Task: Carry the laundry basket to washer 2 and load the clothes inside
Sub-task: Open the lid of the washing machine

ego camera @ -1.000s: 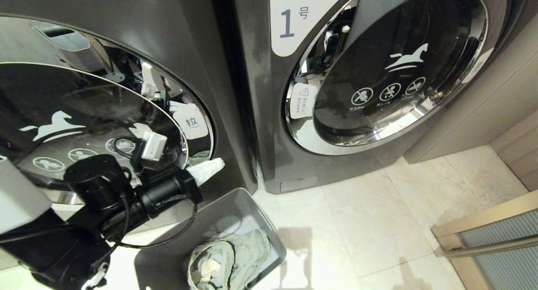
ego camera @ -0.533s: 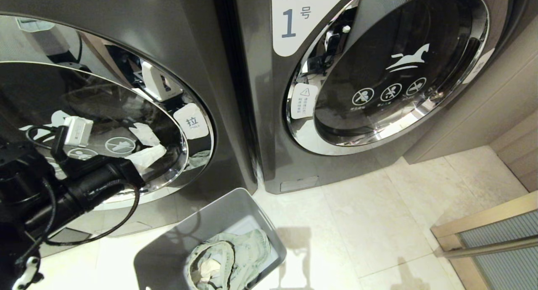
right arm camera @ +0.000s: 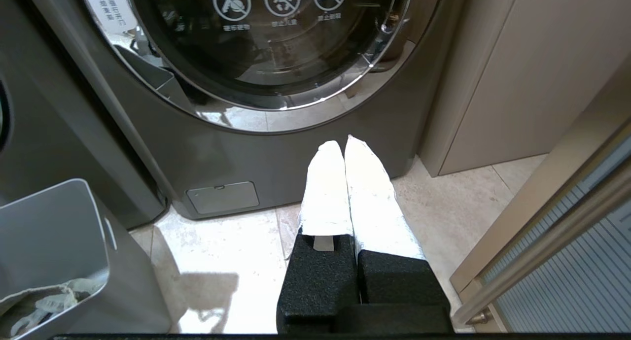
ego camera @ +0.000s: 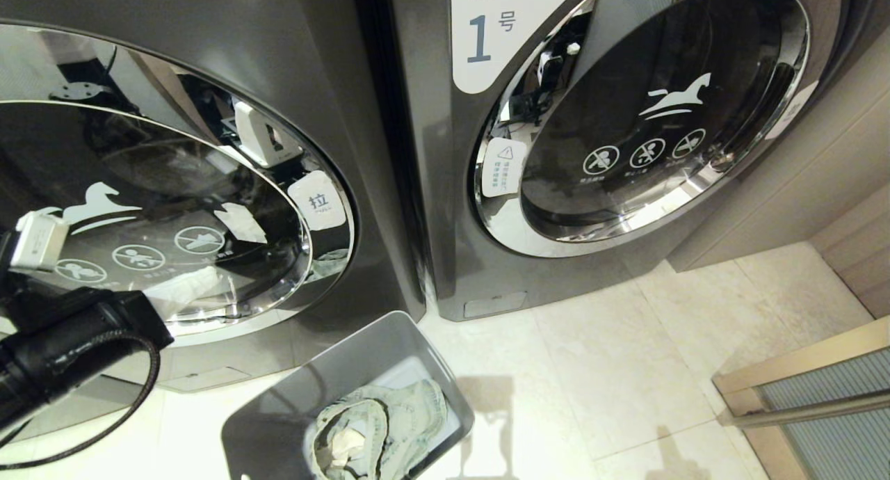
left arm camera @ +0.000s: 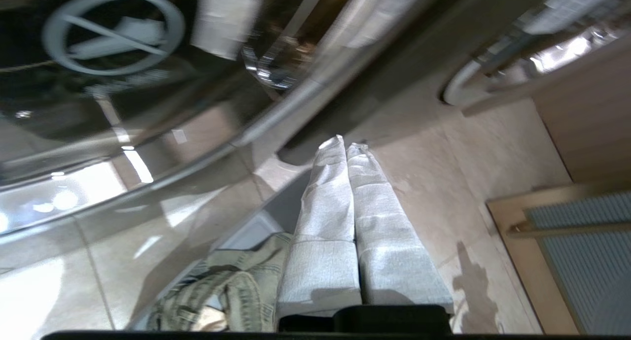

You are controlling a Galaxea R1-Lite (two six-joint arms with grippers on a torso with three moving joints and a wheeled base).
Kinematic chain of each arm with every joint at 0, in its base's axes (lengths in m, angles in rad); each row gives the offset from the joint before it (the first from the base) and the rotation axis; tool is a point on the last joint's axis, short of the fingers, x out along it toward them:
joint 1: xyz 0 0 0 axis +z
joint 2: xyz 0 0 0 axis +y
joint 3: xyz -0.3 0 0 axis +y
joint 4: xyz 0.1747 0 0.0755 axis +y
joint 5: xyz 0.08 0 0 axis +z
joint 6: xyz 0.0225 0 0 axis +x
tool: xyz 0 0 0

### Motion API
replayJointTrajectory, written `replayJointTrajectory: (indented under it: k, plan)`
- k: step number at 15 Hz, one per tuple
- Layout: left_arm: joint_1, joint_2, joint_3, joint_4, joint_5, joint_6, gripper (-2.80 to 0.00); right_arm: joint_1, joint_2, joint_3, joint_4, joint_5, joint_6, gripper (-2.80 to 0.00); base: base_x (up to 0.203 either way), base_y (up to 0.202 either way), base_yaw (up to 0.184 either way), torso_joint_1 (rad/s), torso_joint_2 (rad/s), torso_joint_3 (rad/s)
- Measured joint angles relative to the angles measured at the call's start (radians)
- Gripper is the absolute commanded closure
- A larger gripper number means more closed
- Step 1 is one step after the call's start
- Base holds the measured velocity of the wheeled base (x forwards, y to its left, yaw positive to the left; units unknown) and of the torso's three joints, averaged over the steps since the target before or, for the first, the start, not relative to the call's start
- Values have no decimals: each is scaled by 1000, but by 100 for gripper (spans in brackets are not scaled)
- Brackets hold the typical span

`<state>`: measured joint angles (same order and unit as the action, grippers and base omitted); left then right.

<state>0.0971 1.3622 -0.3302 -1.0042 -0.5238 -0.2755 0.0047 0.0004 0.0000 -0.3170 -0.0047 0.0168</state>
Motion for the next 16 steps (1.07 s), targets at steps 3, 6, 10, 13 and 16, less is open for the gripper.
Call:
replayJointTrajectory:
  k: [3, 6, 10, 13, 16]
  plan:
    - [-10, -42, 34, -6, -1, -2, 0, -1, 0, 0, 0, 0, 0, 0, 0, 0, 0, 0, 0, 0]
    - [-27, -52, 48, -13, -1, 0, 0, 0, 0, 0, 0, 0, 0, 0, 0, 0, 0, 0, 0, 0]
    - [-37, -57, 85, -81, -1, 0, 0, 0, 0, 0, 0, 0, 0, 0, 0, 0, 0, 0, 0, 0]
    - [-40, -51, 120, -150, -2, 2, 0, -1, 0, 0, 0, 0, 0, 0, 0, 0, 0, 0, 0, 0]
    - [-63, -44, 130, -175, -4, 3, 0, -1, 0, 0, 0, 0, 0, 0, 0, 0, 0, 0, 0, 0]
